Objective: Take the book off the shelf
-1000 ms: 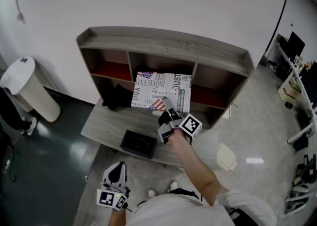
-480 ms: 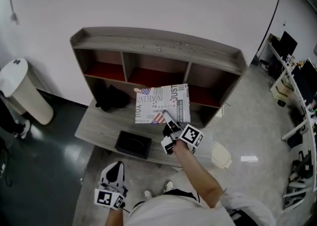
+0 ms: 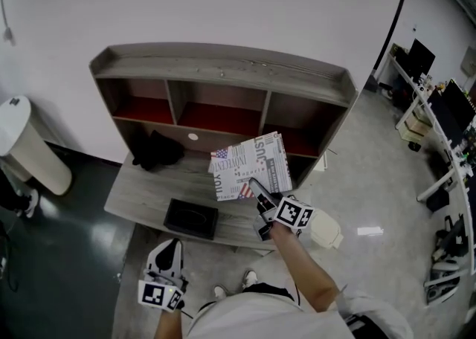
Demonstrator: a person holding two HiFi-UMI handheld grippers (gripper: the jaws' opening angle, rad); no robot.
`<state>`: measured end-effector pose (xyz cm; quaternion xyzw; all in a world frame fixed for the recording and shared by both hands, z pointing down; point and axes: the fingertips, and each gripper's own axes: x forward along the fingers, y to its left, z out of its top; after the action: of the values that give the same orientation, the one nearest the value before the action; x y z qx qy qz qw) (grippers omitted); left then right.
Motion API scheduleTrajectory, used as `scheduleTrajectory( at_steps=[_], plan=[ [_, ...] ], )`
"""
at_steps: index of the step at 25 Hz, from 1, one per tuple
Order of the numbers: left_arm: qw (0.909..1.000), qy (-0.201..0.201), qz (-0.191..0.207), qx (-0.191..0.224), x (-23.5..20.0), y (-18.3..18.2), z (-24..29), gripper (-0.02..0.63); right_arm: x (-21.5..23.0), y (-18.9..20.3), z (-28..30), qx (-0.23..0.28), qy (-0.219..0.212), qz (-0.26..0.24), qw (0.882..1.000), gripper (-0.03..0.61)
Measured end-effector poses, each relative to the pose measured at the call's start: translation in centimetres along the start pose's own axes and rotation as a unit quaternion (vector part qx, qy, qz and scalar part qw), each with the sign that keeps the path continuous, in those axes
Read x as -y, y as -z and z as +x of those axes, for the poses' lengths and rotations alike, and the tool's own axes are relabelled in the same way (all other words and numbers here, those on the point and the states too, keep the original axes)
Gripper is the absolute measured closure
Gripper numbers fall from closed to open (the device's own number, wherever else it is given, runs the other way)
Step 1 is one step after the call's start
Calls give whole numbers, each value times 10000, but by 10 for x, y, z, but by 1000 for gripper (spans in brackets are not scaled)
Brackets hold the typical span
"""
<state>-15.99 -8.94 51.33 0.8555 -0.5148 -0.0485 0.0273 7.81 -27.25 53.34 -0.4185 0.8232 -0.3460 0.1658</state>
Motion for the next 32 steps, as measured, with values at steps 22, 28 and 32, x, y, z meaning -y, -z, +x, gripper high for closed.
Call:
scheduleTrajectory(
  at_steps=[22, 28, 32],
  plan=[
    [9986, -128, 494, 150, -16, -25, 46, 597, 27, -52, -76, -508, 244, -2052, 9771, 405],
    [9977, -244, 614, 148, -21, -29, 55, 597, 32, -50, -91, -744, 397, -2567, 9628, 407],
    [9973, -375, 626, 112, -28, -28, 56, 597, 31, -44, -97, -688, 601, -2742, 9573, 407]
  ],
)
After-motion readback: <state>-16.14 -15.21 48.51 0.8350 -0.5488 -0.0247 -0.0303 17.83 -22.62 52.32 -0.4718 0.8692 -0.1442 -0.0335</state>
